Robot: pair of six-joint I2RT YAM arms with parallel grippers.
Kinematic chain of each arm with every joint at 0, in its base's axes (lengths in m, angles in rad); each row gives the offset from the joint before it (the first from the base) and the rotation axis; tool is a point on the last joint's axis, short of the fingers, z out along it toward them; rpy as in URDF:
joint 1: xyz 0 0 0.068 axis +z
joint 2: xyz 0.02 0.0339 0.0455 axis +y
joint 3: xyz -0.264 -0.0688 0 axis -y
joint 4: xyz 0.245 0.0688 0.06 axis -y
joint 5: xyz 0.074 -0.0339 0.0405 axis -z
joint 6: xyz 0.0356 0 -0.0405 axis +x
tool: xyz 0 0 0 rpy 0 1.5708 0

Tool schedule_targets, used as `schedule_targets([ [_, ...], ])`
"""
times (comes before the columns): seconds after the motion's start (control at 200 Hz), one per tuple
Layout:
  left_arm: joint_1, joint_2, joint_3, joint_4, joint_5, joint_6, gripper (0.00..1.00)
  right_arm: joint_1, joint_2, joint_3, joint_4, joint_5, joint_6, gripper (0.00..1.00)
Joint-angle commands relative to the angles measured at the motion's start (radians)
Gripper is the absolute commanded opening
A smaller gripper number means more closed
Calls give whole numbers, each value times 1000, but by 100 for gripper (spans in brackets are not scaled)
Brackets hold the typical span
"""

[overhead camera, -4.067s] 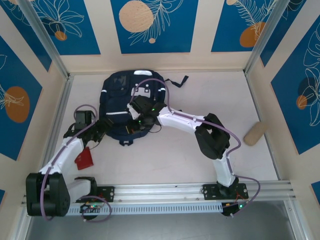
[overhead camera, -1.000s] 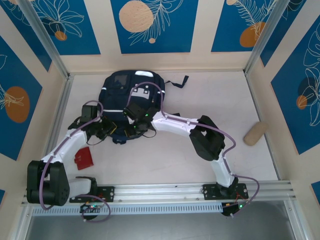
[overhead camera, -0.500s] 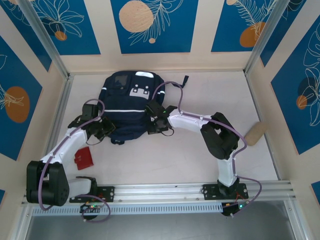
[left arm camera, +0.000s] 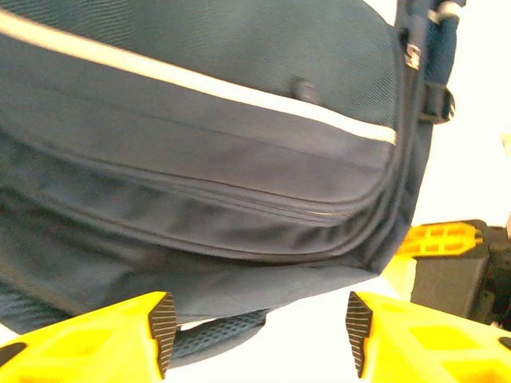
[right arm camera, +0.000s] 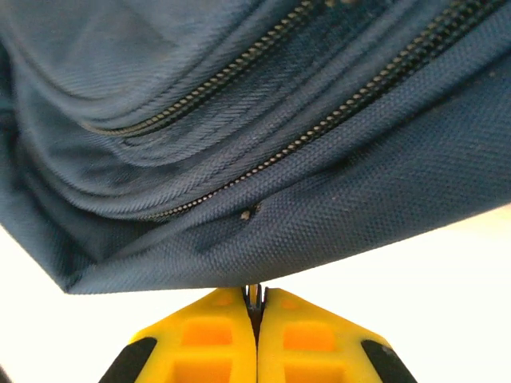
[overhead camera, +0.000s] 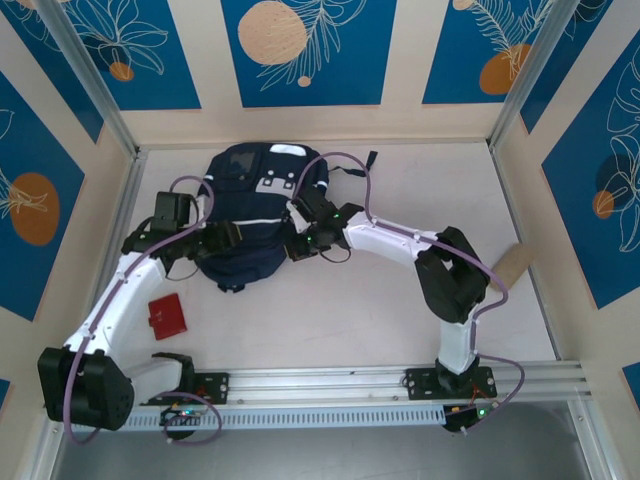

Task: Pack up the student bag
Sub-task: Zip the student bag at the center of the table.

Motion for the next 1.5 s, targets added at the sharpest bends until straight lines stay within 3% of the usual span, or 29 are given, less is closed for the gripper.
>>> schedule_targets([
  [0.0,-73,28,18,-18,34,113,62,-3,-71,11,79,-155,-29,0],
  [0.195,-205,116,35,19,-96,224,65,-27,-121,-40,110,-201,-10,0],
  [0.505,-252,184,30,125,-205,351,68,-54,-148,-100,122,-229,5,0],
  [0.68,-268,241,78,78,-141,405,68,-62,-148,-105,128,-236,11,0],
  [0.835,-272,290,78,89,-110,402,52,-70,-148,-116,137,-240,22,0],
  [1.005,-273,305,85,72,-123,388,21,-72,-151,-123,103,-175,9,0],
  [1.125,-273,291,87,36,-193,362,0,-74,-146,-123,43,-47,-15,0],
  [1.285,-272,249,75,-16,-248,334,0,-102,-123,-115,-15,124,-43,0],
  [1.49,-273,210,66,-90,-302,311,0,-172,-84,-85,-1,147,-51,0],
])
